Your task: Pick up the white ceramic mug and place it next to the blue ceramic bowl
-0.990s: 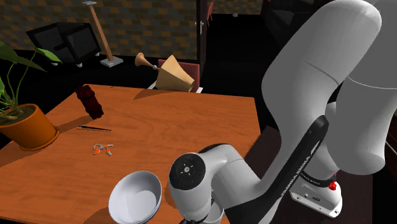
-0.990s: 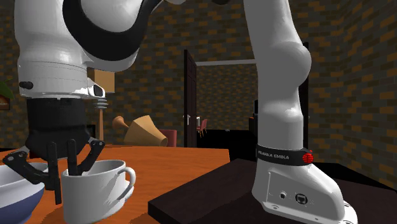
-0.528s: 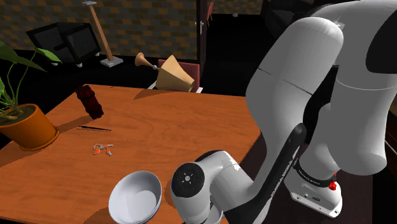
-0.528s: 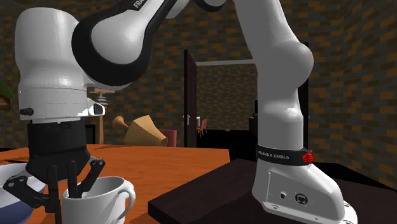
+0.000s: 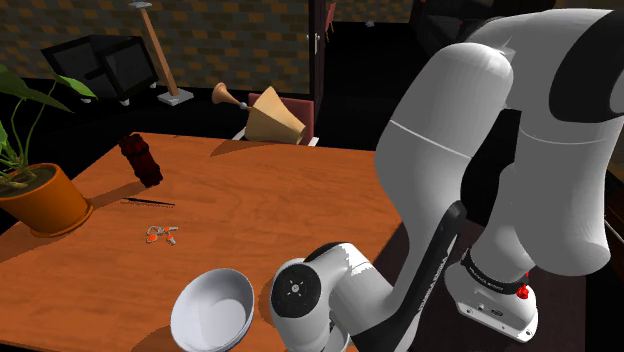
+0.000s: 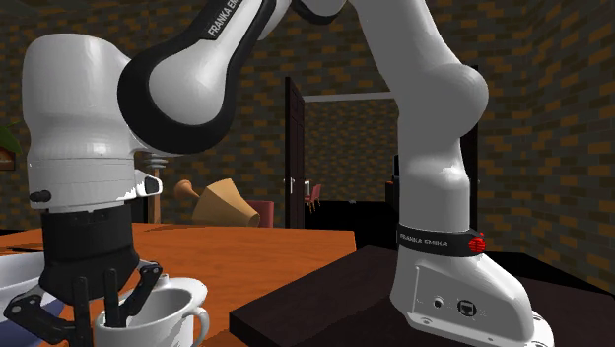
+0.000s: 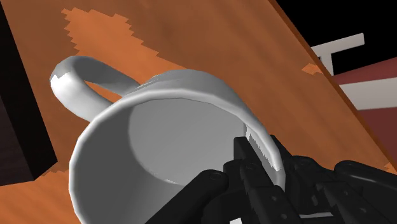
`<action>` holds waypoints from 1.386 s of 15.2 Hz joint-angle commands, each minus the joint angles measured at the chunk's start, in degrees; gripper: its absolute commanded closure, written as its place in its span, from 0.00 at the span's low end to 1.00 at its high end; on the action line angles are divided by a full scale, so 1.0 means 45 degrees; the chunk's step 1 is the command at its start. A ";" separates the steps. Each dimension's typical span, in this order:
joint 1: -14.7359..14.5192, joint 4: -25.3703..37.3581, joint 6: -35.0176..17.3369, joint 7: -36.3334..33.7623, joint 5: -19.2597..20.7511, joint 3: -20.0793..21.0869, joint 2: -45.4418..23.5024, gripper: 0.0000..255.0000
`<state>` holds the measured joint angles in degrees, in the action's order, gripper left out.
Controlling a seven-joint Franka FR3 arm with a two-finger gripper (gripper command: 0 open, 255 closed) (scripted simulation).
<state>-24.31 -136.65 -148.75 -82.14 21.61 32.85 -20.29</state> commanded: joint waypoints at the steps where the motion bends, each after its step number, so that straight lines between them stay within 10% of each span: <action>1: -0.0003 0.0001 -0.0007 -0.0003 0.0009 -0.0006 -0.0006 1.00; 3: -0.0003 0.0001 -0.0007 -0.0003 0.0009 -0.0006 -0.0006 1.00; 4: -0.0003 0.0002 -0.0007 -0.0003 0.0009 -0.0006 -0.0006 0.00; 21: 0.0849 -0.0006 0.1300 0.1289 -0.1836 0.1168 0.1627 0.00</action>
